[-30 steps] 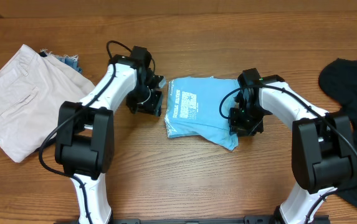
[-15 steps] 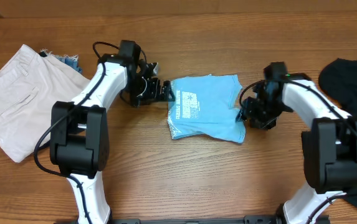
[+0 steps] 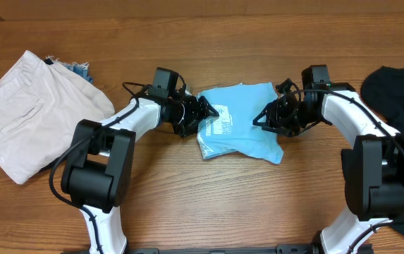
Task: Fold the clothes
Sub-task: 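Square the folded blue shirt's sides by pressing inward with both grippers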
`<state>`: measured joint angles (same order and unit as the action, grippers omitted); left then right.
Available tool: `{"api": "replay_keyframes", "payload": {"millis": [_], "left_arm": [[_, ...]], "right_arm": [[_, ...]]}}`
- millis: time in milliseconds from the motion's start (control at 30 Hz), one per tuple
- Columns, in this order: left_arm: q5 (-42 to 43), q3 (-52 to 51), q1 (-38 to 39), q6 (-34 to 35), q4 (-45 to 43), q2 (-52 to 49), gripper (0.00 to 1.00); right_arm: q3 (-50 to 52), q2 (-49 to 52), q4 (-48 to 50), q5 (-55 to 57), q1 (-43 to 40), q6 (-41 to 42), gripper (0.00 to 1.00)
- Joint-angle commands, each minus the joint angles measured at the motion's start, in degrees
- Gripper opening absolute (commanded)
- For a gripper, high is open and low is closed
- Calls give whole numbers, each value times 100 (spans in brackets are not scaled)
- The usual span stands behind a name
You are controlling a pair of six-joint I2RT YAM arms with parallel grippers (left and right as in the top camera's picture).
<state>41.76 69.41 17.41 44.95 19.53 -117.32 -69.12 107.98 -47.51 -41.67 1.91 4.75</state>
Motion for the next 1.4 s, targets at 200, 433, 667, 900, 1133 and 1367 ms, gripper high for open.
{"api": "replay_keyframes", "payload": {"millis": [200, 433, 667, 900, 1133, 1367], "left_arm": [[-341, -341, 131, 306, -87, -332, 48], [-118, -341, 131, 101, -70, -332, 76], [-402, -367, 149, 476, 555, -332, 100], [-1263, -369, 706, 717, -240, -332, 74], [-1364, -369, 855, 625, -566, -332, 30], [-1217, -363, 525, -599, -306, 245, 4]], "right_arm": [[-63, -229, 804, -400, 625, 977, 4], [389, 33, 1615, 610, 1202, 3008, 4], [542, 455, 1915, 903, 1298, 4052, 4], [542, 455, 1882, 820, 1298, 4048, 4], [542, 455, 1805, 688, 1298, 4022, 4], [529, 68, 1344, 166, 1145, 2721, 4]]}}
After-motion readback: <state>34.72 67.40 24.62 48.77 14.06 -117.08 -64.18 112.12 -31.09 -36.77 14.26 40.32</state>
